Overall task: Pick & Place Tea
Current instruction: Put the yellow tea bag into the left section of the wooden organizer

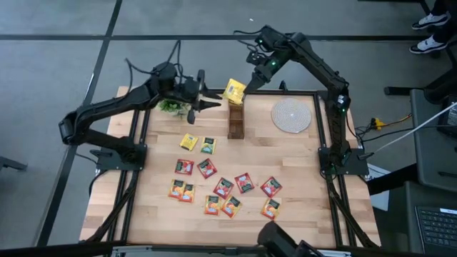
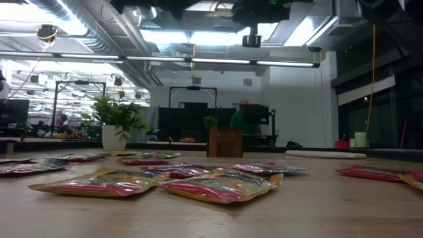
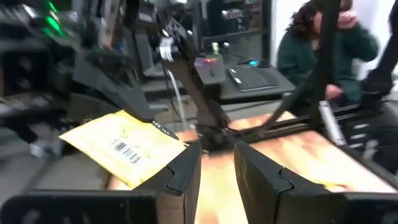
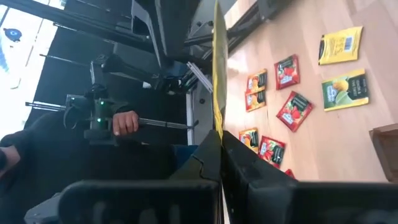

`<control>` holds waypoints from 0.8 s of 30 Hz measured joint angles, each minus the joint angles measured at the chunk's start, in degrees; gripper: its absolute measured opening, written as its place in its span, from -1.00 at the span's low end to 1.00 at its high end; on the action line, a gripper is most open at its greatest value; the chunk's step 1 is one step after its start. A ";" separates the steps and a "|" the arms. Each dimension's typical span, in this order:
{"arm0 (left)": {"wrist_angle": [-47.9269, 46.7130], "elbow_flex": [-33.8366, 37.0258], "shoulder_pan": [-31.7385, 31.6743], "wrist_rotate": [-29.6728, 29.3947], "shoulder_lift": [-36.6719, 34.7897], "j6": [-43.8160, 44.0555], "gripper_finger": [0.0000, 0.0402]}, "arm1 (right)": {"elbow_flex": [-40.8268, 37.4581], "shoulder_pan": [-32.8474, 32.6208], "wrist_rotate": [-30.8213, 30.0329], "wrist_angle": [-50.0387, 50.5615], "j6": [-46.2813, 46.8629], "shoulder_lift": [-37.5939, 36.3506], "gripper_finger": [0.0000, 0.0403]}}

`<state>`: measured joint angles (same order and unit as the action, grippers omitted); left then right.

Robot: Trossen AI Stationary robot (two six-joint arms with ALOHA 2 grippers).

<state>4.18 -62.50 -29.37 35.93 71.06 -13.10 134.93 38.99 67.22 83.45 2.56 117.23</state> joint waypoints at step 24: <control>-9.87 0.00 23.47 -61.53 -1.34 -52.71 -0.35 | 0.00 -3.75 -0.09 -9.51 11.31 -1.77 -0.97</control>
<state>-5.69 -62.50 -5.90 -25.60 69.72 -65.81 134.93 35.24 67.13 73.93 13.87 115.46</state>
